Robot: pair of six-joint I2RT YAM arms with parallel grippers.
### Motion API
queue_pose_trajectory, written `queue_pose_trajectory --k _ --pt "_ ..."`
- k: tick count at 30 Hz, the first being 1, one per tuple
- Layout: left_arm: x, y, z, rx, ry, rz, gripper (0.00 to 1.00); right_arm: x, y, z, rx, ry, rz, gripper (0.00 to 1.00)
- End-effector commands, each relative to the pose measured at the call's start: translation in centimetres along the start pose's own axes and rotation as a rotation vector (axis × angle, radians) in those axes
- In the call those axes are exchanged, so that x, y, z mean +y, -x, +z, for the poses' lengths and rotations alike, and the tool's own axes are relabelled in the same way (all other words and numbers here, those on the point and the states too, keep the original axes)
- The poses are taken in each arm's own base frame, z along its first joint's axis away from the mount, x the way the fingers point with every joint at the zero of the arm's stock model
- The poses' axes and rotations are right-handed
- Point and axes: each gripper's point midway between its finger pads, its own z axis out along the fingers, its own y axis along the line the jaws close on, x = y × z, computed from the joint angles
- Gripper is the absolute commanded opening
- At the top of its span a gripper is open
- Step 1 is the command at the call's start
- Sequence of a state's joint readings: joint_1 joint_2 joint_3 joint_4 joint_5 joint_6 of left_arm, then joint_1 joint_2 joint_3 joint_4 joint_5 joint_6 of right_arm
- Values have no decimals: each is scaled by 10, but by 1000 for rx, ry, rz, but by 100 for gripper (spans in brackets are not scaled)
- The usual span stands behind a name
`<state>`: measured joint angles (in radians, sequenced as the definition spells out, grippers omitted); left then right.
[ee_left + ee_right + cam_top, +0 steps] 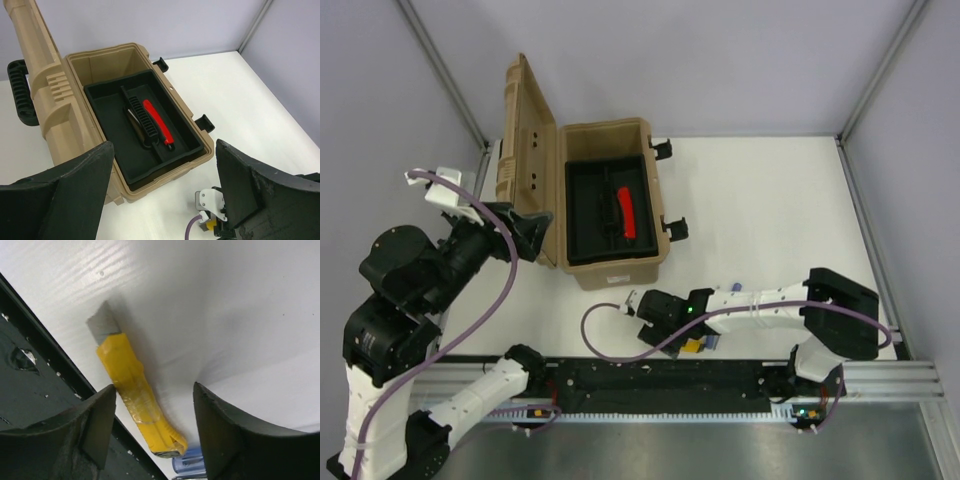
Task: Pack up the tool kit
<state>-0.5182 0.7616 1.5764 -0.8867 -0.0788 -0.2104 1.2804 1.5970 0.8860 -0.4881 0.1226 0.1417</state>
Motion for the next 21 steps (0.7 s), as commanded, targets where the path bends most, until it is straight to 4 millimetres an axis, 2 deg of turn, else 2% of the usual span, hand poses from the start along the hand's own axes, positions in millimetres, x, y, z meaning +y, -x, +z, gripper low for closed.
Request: queue_pose_trajectory --k 1,6,8,9,15,18,21 --pt "-1 13 -6 -45 -7 15 86 -1 10 10 -27 -32 -17 56" --pt "0 13 -6 -45 -2 17 87 0 8 15 -20 -35 5 28" --pt "0 14 -8 -50 2 15 87 0 11 13 -33 -37 8 12" --pt "1 16 -9 -57 3 12 87 -2 13 12 -44 -46 13 0" --pt "5 26 -19 -99 27 -5 86 -4 40 -14 -167 -44 26 0" --pt "9 31 -24 -126 49 -16 86 -4 58 -39 -263 -22 32 0" --pt "13 36 -29 -150 76 -25 86 -5 79 -74 -385 -2 50 0"
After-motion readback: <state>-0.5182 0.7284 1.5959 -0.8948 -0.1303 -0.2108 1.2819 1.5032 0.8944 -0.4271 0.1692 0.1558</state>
